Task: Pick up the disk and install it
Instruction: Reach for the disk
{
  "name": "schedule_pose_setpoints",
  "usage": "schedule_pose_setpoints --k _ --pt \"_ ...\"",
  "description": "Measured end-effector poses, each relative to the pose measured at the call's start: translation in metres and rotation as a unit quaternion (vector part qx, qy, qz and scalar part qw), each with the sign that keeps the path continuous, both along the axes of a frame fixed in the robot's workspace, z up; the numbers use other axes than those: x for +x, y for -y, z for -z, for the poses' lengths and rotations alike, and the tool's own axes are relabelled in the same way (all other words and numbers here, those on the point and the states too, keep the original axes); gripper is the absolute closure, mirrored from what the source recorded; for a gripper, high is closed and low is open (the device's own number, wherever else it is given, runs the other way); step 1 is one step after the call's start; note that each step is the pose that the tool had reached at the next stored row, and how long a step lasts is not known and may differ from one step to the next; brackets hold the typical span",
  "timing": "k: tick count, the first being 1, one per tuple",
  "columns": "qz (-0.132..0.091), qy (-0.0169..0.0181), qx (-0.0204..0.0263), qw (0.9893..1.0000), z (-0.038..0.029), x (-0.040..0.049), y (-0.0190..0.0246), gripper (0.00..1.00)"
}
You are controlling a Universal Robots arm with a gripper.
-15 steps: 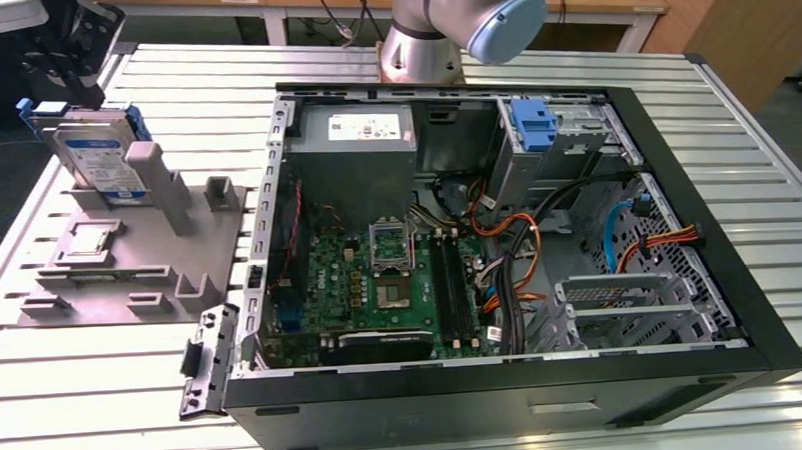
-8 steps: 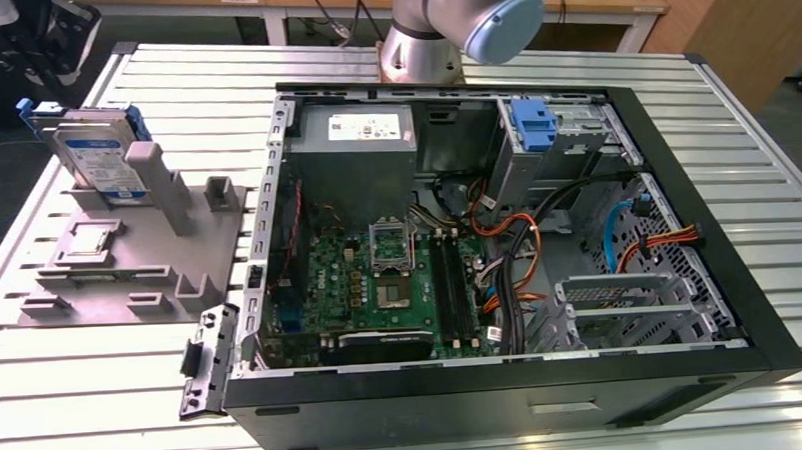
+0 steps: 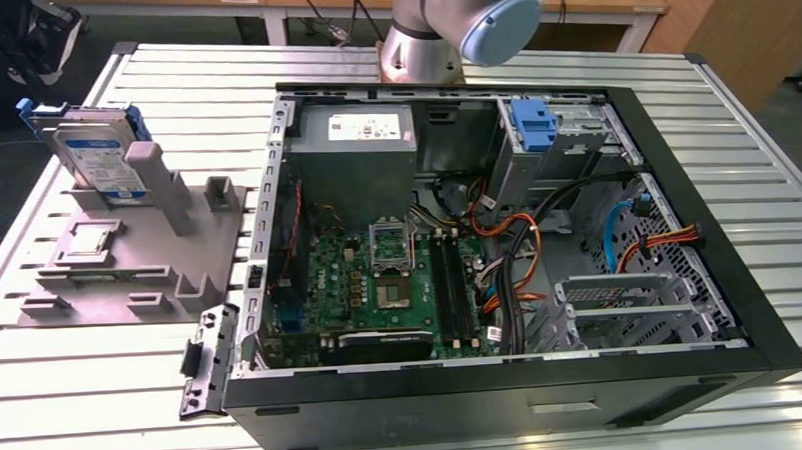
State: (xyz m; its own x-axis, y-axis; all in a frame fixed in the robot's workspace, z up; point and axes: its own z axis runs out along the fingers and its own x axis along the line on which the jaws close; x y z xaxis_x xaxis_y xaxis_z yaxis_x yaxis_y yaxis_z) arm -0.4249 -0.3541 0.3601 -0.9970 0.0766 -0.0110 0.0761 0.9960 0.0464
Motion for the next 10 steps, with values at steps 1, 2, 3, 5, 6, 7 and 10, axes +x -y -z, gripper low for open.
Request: schedule_pose_setpoints --k 1,2,3,5,6,7,10 --pt "0.0 0.0 0.0 1.0 0.001 -0.0025 -0.0015 0.9" --pt "0.0 -0.0001 0.0001 1.0 0.0019 -0.0042 -0.0032 0.9" --pt "0.0 -0.0005 0.0 1.0 0.0025 -0.0059 -0.0047 0.9" --pt "0.0 -0.001 0.0 1.0 0.0034 -0.0092 -0.0075 0.9" --pt "0.0 -0.0012 0.0 1.0 0.0038 -0.0111 -0.0086 0.9" --pt "0.0 -0.0014 0.0 1.0 0.0042 -0.0128 -0.0096 0.9" --pt "0.0 -0.0019 0.0002 1.0 0.005 -0.0174 -0.0119 0.9"
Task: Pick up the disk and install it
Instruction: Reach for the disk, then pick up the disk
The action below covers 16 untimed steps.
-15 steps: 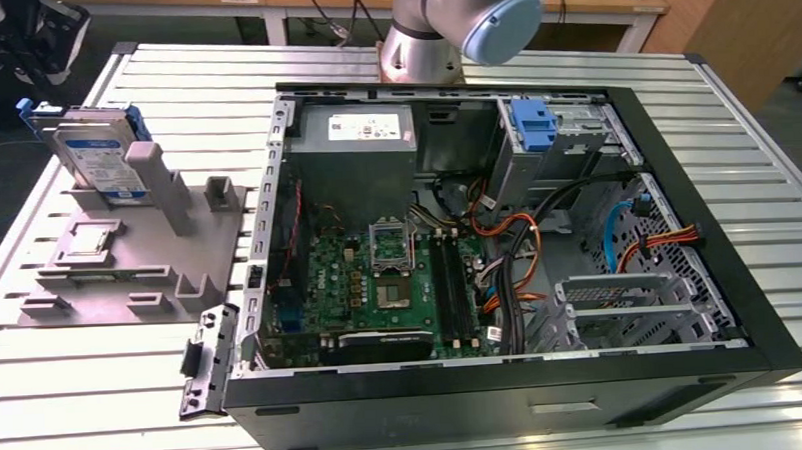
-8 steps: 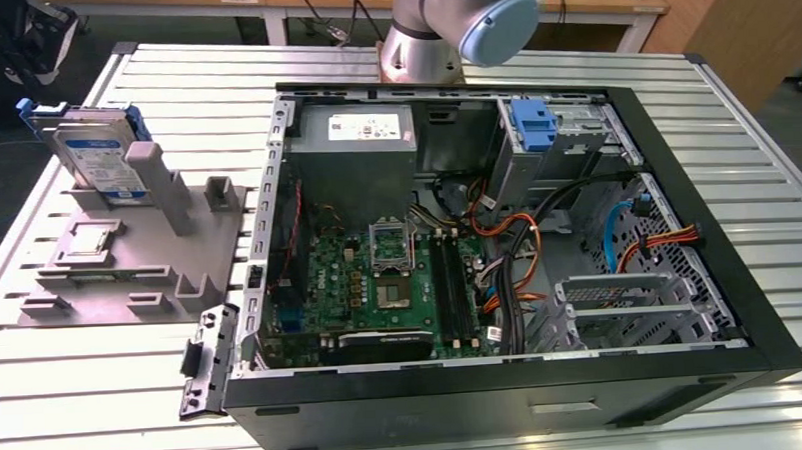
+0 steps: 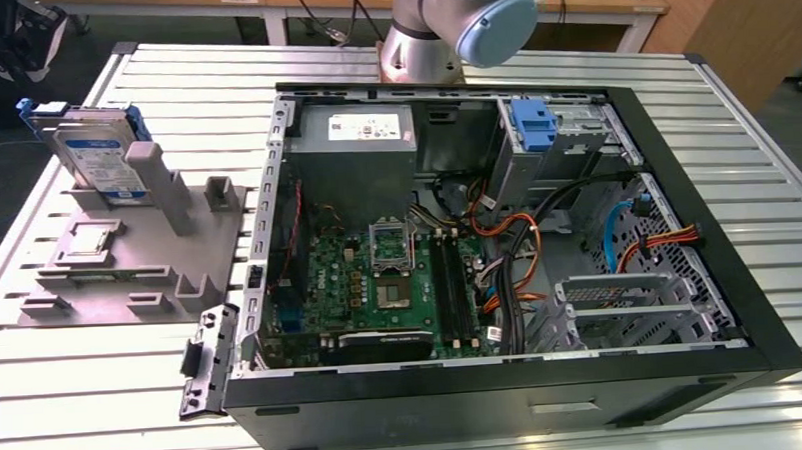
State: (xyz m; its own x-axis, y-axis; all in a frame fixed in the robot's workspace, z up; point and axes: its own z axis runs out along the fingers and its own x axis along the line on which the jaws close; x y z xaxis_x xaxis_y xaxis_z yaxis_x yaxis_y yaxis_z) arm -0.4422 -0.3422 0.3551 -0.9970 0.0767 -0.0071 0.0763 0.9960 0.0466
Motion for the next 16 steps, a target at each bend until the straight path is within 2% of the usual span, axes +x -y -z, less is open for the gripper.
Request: schedule_pose_setpoints --k 16 --pt "0.0 -0.0001 0.0002 1.0 0.0006 -0.0021 -0.0007 0.9"
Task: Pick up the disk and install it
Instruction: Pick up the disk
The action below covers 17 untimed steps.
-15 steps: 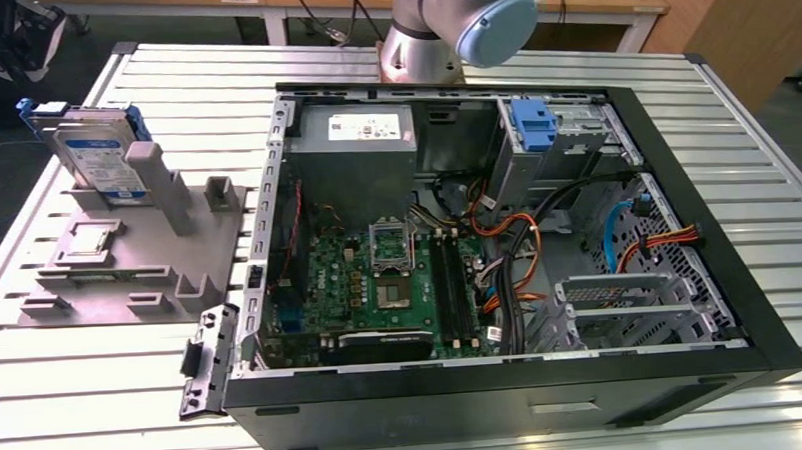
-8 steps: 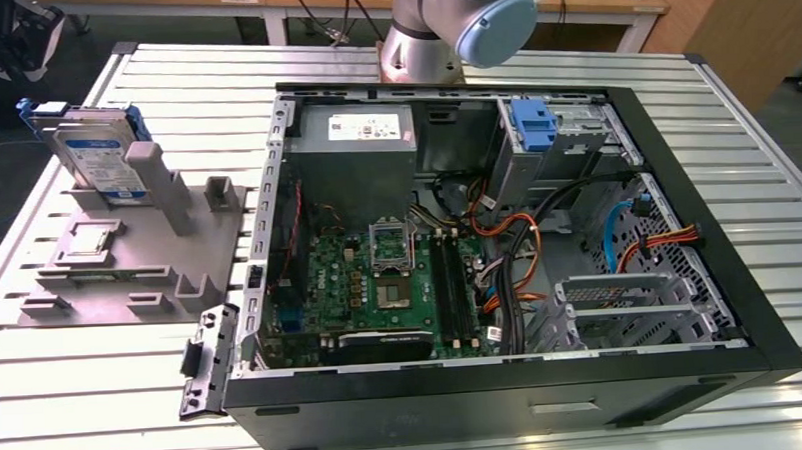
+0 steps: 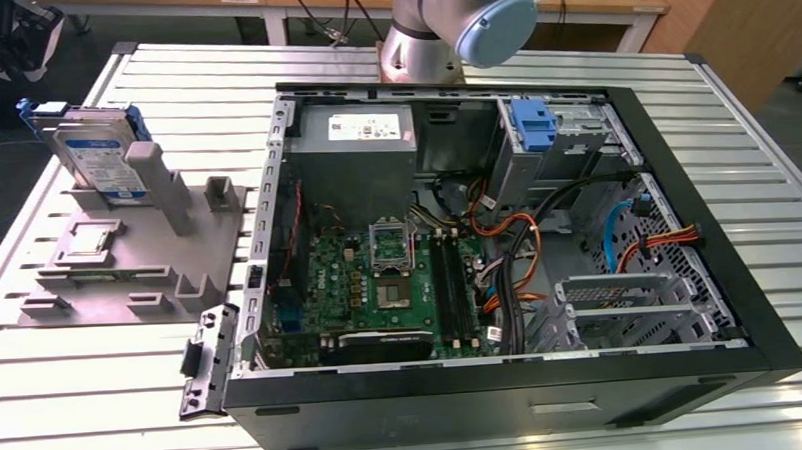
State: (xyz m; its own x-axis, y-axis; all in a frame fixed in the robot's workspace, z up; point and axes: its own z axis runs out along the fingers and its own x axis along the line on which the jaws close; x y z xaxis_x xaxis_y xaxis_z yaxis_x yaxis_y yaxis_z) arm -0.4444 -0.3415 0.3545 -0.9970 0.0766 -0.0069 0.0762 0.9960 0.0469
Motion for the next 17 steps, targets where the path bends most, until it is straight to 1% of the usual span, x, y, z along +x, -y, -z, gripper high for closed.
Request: schedule_pose_setpoints --k 12,14,17 --pt "-0.001 0.0 0.0 1.0 0.0001 -0.0002 0.0 0.9" --pt "-0.007 -0.0001 0.0 1.0 0.0 -0.0003 0.0 0.9" --pt "-0.028 0.0 0.0001 0.9996 0.0002 -0.0003 0.0 0.9"
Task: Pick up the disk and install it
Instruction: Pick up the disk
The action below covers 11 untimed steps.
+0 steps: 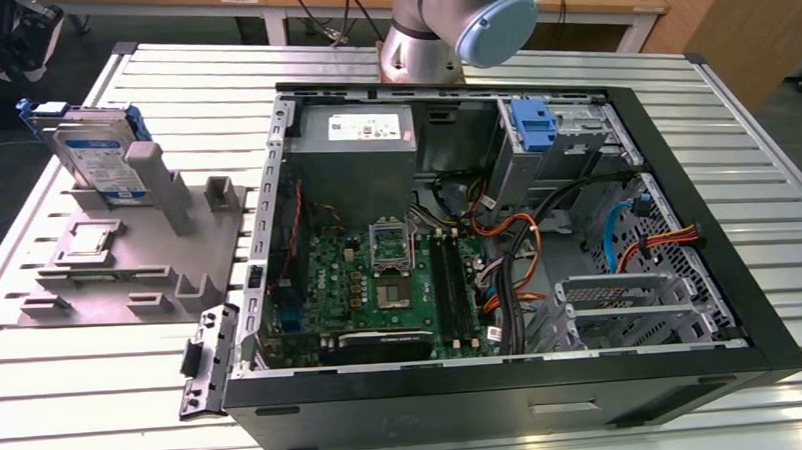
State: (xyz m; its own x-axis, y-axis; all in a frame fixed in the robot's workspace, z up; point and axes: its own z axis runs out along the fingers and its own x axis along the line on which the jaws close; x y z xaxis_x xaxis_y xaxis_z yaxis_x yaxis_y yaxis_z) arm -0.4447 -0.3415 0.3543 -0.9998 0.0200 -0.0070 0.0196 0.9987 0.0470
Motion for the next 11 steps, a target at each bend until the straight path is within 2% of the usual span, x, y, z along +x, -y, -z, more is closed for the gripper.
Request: schedule_pose_setpoints --k 2,5,8,11 --pt "-0.017 0.0 0.0 0.9999 0.0 0.0 0.0 0.9" --pt "-0.044 0.0 0.0 0.999 0.0001 0.0 0.0 0.9" --pt "-0.068 0.0 0.0 0.9977 0.0001 0.0 0.0 0.9" --pt "-0.091 0.0 0.0 0.9959 0.0001 0.0 0.0 0.9"
